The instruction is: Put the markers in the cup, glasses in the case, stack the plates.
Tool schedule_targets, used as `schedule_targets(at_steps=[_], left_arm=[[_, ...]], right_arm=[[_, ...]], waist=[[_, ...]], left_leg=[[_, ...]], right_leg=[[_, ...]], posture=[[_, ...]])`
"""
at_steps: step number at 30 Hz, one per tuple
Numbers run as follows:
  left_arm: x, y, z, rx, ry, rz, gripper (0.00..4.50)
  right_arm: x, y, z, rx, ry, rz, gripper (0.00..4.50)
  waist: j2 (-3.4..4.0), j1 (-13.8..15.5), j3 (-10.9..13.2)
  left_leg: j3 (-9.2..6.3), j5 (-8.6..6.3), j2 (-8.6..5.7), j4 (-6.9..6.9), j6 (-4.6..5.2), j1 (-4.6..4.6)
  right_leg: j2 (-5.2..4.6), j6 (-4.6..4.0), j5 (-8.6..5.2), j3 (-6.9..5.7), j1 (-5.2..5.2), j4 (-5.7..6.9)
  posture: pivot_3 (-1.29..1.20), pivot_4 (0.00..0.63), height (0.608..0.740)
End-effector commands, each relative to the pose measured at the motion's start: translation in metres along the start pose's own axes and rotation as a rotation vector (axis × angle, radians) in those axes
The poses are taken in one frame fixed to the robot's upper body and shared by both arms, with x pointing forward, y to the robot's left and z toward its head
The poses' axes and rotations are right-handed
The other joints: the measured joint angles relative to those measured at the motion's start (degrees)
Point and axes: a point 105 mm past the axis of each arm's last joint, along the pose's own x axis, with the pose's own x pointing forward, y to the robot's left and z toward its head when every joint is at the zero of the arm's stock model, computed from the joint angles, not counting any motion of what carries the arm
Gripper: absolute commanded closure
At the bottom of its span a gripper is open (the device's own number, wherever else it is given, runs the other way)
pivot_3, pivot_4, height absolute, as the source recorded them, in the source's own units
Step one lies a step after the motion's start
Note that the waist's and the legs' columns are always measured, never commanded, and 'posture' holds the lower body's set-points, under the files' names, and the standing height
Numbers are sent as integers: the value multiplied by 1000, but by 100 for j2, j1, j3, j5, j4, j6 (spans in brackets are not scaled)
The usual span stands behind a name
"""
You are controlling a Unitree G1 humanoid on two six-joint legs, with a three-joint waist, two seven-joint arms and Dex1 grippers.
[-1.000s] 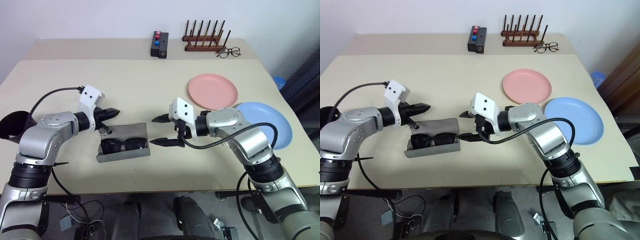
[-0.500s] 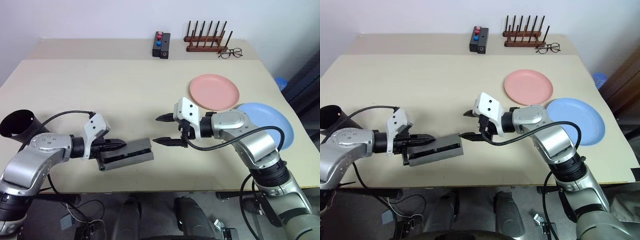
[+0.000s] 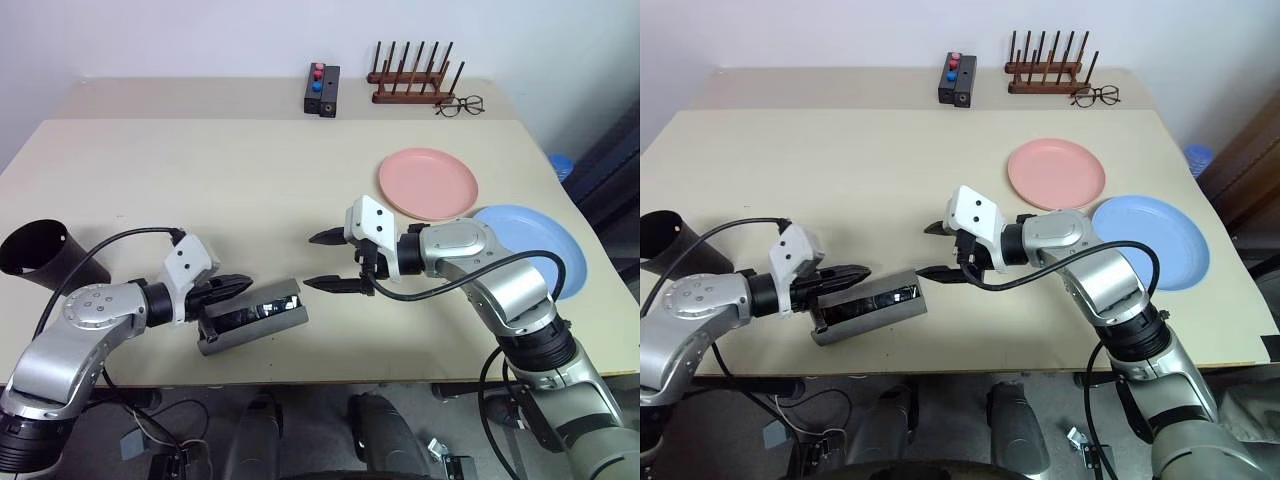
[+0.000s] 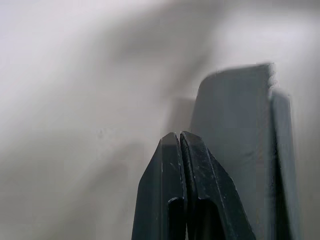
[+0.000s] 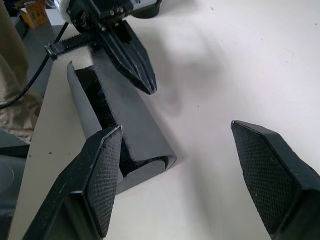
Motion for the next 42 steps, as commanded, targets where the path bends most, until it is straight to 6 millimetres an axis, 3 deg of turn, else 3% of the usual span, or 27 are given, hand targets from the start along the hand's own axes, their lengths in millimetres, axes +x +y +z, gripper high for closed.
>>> schedule_targets(at_steps=[1, 8, 12, 17, 21, 30, 38, 42], left_arm=[[-9, -13, 18, 15, -51, -70, 4473], [-7, -37, 3, 20, 49, -187, 4473], [-3, -21, 10, -19, -14, -99, 4473], [-13, -10, 12, -35, -26, -70, 4473], [-13, -15, 9, -21, 1, -107, 4473], [7, -20, -19, 78, 188, -205, 4473], [-13, -11, -40, 94, 331, -203, 4473], [-21, -11, -41, 99, 335, -193, 4473]], right_arm=[[-2, 1, 8, -34, -22, 1, 966], [-3, 3, 6, -20, -20, -5, 966], [-4, 5, 4, -17, -12, 2, 966], [-5, 11, 1, -15, -3, 25, 966], [-4, 10, -3, -14, 7, 19, 966], [0, 12, -3, -9, 3, 17, 966], [-3, 15, -5, 6, 6, -4, 966], [-3, 17, -6, 11, 6, -3, 966]], waist=[[0, -2, 0], [1, 0, 0], [0, 13, 0], [1, -6, 0], [1, -4, 0], [1, 4, 1], [2, -5, 1], [2, 5, 2]], left_leg=[[0, 0, 0, 0, 0, 0], [0, 0, 0, 0, 0, 1], [0, 0, -1, 2, 0, 1], [0, 0, 0, 2, 0, 0], [0, 0, 0, 2, 0, 1], [0, 0, -2, 3, 0, 0], [0, 0, -1, 1, 0, 1], [1, 0, 0, 2, 0, 0]], right_leg=[[0, 0, 0, 0, 0, 0], [0, -2, -1, 0, 0, 0], [-1, -2, -1, 0, 1, -1], [0, -1, -1, 0, 1, -1], [0, -1, -1, 0, 1, 0], [-1, -2, -1, 0, 2, -2], [0, -2, -1, 1, 0, -1], [-1, -3, -1, 0, 0, -1]], posture=[[0, 150, 740], [0, 150, 740], [0, 150, 740], [0, 150, 740], [0, 150, 740], [0, 150, 740], [0, 150, 740], [0, 150, 740]])
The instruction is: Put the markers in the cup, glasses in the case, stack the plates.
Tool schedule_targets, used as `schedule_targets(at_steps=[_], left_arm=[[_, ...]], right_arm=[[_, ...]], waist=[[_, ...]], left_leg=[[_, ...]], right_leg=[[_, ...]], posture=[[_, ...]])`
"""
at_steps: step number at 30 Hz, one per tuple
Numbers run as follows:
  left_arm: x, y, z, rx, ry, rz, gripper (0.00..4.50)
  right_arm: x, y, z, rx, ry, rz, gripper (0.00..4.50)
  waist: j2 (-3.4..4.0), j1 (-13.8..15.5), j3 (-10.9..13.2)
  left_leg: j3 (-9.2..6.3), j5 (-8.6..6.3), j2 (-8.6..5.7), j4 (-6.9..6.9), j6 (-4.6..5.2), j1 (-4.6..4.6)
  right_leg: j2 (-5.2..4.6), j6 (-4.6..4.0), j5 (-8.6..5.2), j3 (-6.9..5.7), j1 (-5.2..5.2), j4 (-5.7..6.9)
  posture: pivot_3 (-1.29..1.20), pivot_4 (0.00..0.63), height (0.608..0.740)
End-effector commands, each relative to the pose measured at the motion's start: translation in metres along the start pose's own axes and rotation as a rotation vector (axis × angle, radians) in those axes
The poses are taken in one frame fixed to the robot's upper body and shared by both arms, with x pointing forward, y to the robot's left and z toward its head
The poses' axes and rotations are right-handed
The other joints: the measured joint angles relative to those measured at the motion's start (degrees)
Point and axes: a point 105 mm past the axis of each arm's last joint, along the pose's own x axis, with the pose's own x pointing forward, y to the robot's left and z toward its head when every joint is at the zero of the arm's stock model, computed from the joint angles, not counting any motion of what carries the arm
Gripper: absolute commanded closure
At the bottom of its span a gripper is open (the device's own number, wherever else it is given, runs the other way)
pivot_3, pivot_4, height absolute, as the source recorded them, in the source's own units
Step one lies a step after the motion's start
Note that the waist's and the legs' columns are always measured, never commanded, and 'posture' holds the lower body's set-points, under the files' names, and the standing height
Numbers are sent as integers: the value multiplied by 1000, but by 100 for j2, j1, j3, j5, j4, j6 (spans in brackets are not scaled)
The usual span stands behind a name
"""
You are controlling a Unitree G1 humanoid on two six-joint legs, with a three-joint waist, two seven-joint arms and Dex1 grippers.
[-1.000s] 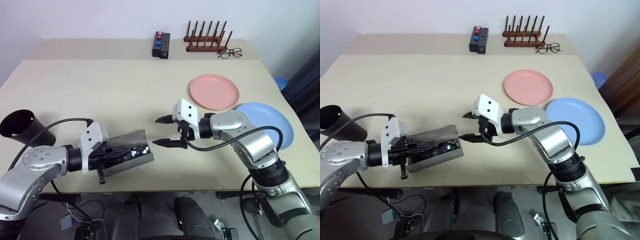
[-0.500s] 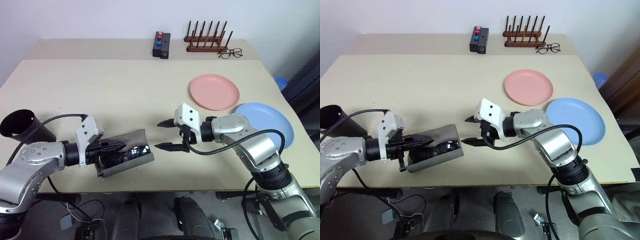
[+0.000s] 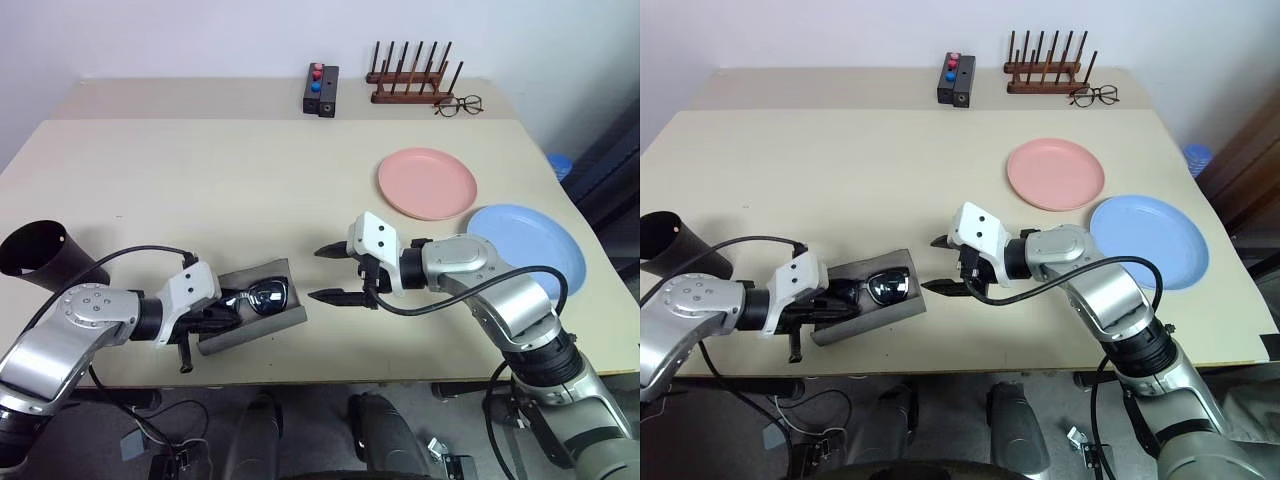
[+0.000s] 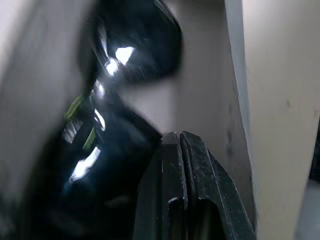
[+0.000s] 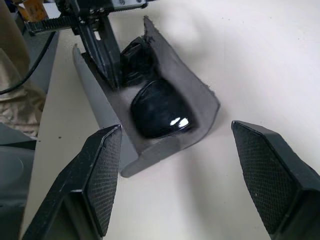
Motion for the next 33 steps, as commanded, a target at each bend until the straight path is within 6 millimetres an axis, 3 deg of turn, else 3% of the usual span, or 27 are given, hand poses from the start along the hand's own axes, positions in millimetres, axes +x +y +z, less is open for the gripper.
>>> schedule_targets(at_steps=[1, 6, 9, 13, 17, 19, 25, 33], left_arm=[[-12, 6, 14, 41, -65, 54, 4473], [-35, 21, 66, -47, -397, 142, 4473], [-51, 38, 84, -83, -515, 235, 4473], [-60, 65, 71, -69, -443, 404, 4473], [-48, 71, 49, -38, -289, 424, 4473], [-35, 66, 40, -5, -220, 391, 4473], [-14, 53, 38, 15, -197, 280, 4473], [-18, 17, 43, 64, -227, 69, 4473]], right_arm=[[-2, 5, 10, -35, -30, 9, 966], [-1, 4, 9, -38, -26, 17, 966], [0, 4, 9, -41, -27, 25, 966], [1, 4, 11, -47, -33, 34, 966], [2, 4, 12, -52, -37, 40, 966], [3, 4, 12, -53, -37, 40, 966], [3, 5, 12, -52, -37, 36, 966], [1, 6, 11, -48, -33, 27, 966]], waist=[[0, 5, 0], [-3, 29, -2], [-4, 10, -2], [-3, -16, -2], [-3, -6, -2], [-3, 10, -2], [-3, 8, -2], [-3, -3, -2]], left_leg=[[0, 0, 0, 0, 0, 0], [0, 0, -1, 3, 0, -2], [0, 1, -1, 5, 1, -1], [-2, 1, 0, 4, 1, 3], [-2, 1, 0, 2, 1, 3], [-1, 1, 0, 2, 1, 2], [-1, 1, -1, 3, 0, 0], [-1, 0, 0, 2, 0, 1]], right_leg=[[-1, 0, 0, 0, 0, 0], [-2, 0, 0, -1, 2, 1], [-1, 3, 1, -1, 3, 3], [2, 7, 2, 0, 3, 8], [4, 5, 1, 0, 2, 7], [2, 3, 0, 0, 3, 5], [2, 2, 0, 0, 3, 4], [1, 2, 0, 0, 2, 5]], posture=[[0, 150, 740], [0, 150, 740], [0, 150, 740], [0, 150, 740], [0, 150, 740], [0, 150, 740], [0, 150, 740], [0, 150, 740]])
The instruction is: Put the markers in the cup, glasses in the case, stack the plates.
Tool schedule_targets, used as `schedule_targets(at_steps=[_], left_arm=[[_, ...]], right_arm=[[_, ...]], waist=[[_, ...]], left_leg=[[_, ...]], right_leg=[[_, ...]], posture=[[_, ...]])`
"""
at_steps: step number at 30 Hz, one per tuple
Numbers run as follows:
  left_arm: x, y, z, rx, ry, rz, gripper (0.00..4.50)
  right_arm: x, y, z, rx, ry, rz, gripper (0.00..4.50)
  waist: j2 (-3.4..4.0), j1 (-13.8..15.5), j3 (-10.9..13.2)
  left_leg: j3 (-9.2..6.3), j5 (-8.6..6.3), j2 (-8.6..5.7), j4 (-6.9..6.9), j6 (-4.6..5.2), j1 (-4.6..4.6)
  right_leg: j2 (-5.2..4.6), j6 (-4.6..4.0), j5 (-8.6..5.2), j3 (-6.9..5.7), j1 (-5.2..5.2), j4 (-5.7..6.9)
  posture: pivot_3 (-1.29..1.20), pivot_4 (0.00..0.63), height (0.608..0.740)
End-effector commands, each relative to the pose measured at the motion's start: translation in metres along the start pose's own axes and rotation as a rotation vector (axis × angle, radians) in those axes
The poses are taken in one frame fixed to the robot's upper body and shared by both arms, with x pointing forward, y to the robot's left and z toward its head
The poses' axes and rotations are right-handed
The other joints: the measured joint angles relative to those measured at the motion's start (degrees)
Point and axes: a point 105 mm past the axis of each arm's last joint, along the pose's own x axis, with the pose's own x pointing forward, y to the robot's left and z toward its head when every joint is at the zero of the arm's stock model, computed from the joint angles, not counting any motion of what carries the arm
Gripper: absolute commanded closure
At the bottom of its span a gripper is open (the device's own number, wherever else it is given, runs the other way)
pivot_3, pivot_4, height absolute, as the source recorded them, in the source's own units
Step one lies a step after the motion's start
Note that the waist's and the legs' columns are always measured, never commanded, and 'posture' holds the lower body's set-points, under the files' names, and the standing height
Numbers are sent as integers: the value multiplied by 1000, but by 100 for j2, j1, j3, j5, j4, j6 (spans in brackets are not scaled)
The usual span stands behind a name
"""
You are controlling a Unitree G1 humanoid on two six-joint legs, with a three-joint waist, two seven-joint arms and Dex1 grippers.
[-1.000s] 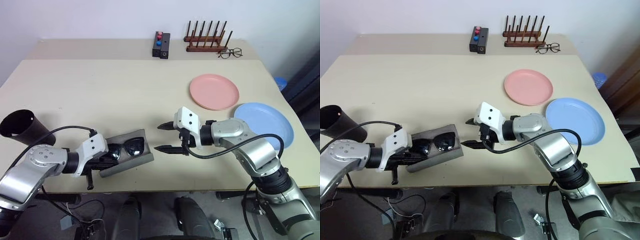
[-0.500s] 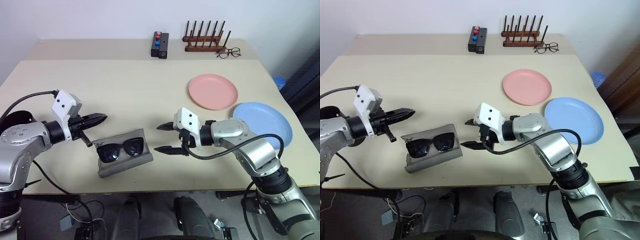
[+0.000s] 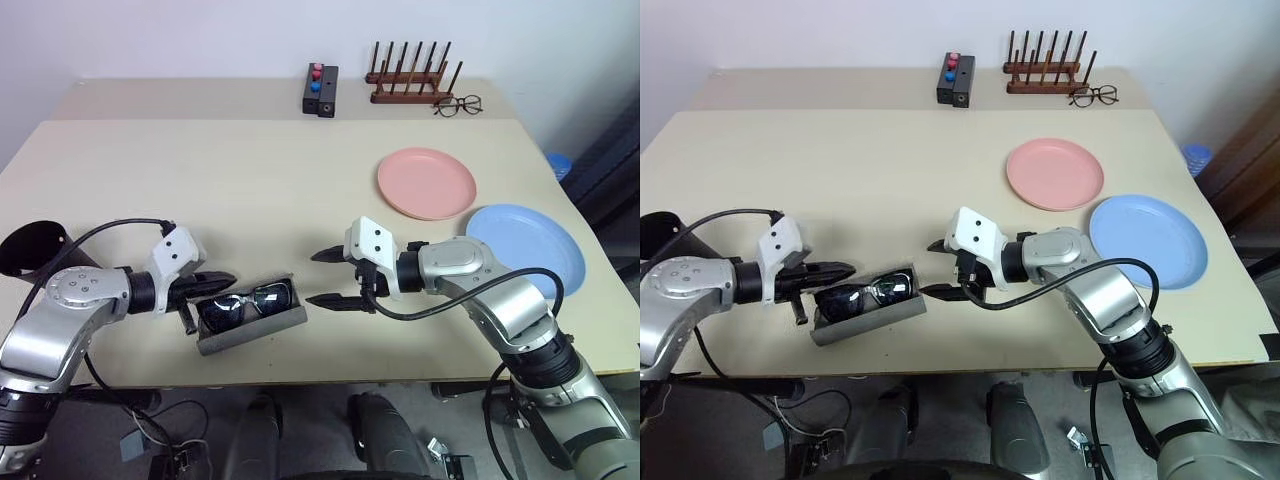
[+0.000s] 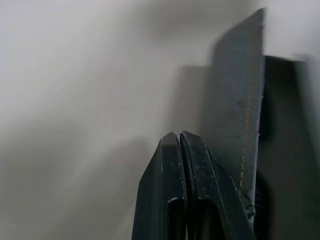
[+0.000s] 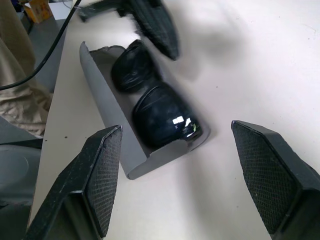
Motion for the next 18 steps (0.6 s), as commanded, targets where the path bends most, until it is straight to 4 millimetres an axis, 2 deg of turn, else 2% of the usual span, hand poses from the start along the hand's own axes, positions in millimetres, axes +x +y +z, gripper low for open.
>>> schedule_targets(at_steps=[1, 4, 15, 18], left_arm=[[-9, -14, 13, 45, -28, -76, 4473], [-11, -22, 12, 60, -9, -104, 4473], [-7, -31, 13, 135, 14, -98, 4473], [-2, -44, 8, 162, 48, -155, 4473]], right_arm=[[-3, 3, 11, -38, -30, -1, 966], [-2, 3, 11, -38, -30, 1, 966], [1, 3, 12, -37, -33, 12, 966], [2, 2, 11, -34, -31, 13, 966]], waist=[[-1, 8, 0], [0, 9, 0], [0, 7, 0], [0, 4, 0]], left_leg=[[0, 0, 0, 0, 0, 0], [0, 0, 0, 1, 0, 0], [1, 0, 0, 1, 0, 0], [1, 0, 0, 1, 0, 0]], right_leg=[[0, 0, 0, 0, 0, -1], [-1, -1, -1, 0, 1, -1], [-1, -1, -1, 0, 0, -1], [-1, -1, -1, 0, 0, -1]], posture=[[0, 150, 740], [0, 150, 740], [0, 150, 740], [0, 150, 740]])
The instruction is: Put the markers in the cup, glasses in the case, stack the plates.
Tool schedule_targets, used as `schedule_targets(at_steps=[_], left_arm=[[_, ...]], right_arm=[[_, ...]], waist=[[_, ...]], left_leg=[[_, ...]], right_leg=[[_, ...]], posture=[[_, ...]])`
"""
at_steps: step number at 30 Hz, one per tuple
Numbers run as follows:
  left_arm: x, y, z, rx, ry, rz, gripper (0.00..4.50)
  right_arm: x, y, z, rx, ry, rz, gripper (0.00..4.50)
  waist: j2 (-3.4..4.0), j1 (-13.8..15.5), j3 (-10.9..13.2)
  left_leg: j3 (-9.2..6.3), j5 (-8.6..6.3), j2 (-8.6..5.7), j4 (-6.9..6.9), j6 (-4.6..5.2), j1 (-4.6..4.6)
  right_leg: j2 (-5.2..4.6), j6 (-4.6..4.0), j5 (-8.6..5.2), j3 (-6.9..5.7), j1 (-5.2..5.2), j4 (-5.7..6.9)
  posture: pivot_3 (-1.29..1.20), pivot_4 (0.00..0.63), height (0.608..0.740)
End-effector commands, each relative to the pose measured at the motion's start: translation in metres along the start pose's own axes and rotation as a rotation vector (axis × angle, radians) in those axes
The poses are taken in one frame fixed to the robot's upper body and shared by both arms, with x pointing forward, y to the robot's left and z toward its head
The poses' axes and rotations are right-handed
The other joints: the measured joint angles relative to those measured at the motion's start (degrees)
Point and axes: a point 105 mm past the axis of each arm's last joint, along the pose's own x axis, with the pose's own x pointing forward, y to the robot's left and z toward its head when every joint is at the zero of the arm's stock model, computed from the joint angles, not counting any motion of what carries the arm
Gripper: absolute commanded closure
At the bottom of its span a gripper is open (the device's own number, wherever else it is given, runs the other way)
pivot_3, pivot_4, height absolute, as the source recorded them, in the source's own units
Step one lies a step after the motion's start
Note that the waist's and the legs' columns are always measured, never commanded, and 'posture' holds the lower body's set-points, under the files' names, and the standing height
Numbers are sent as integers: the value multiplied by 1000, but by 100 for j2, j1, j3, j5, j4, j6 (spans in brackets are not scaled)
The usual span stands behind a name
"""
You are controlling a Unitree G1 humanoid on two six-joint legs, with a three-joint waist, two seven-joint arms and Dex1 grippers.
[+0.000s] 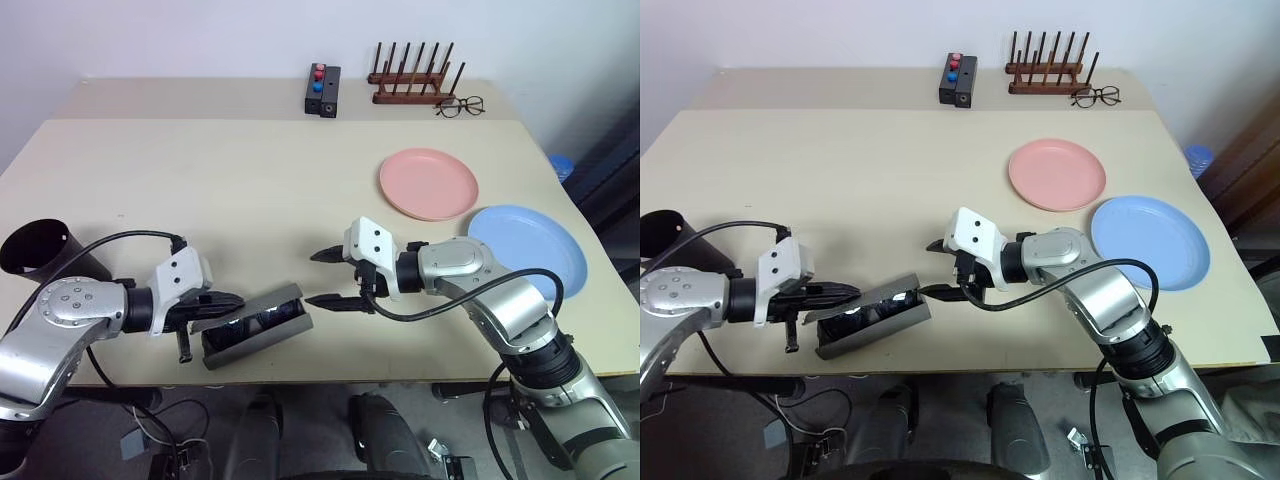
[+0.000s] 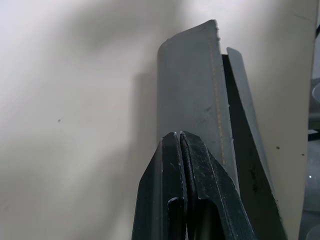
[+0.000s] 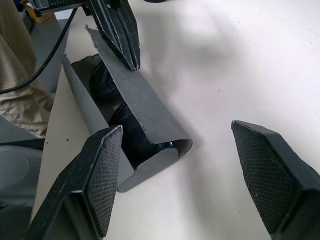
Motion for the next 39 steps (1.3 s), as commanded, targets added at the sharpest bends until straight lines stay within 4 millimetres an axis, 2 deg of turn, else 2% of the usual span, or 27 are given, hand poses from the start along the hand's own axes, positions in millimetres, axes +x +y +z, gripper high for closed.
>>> schedule_targets(at_steps=[1, 19, 23, 27, 32, 35, 39], left_arm=[[7, -17, 1, 64, 33, -72, 4473], [23, -32, -5, 145, 87, -78, 4473], [19, -18, 5, 89, 7, 17, 4473], [-5, 12, 15, -30, -102, 159, 4473], [-46, 35, 6, -129, -158, 289, 4473], [-63, 32, -10, -199, -143, 337, 4473], [-78, 13, -31, -270, -102, 365, 4473]], right_arm=[[1, 1, 10, -29, -26, 9, 966], [3, 0, 5, -10, -23, -8, 966], [2, -1, 3, -11, -20, -13, 966], [1, 0, 4, -15, -20, -10, 966], [0, 1, 4, -21, -22, 3, 966], [0, 3, 5, -25, -26, 14, 966], [1, 9, 5, -39, -34, 54, 966]], waist=[[0, -4, 0], [3, 3, -3], [3, 6, -3], [0, 0, -3], [1, -19, -3], [1, -15, -2], [1, -14, -2]], left_leg=[[0, 0, 0, 0, 0, 0], [1, 0, 0, 0, 0, 1], [1, 0, 0, 0, 0, 2], [0, 0, 0, 2, 0, 1], [-1, 0, 0, 2, 0, 2], [-1, 0, 1, 0, 0, 2], [0, 0, 1, 0, 0, 2]], right_leg=[[0, 0, 0, 0, 0, 0], [-1, 0, 0, 0, 2, -1], [-1, 0, 0, 0, 2, -1], [1, 1, 0, 0, 3, 1], [2, 2, 0, 0, 1, 4], [1, 2, 0, 0, 1, 2], [-1, 0, 0, 0, 1, 1]], posture=[[0, 150, 740], [0, 150, 740], [0, 150, 740], [0, 150, 740], [0, 150, 740], [0, 150, 740], [0, 150, 740]])
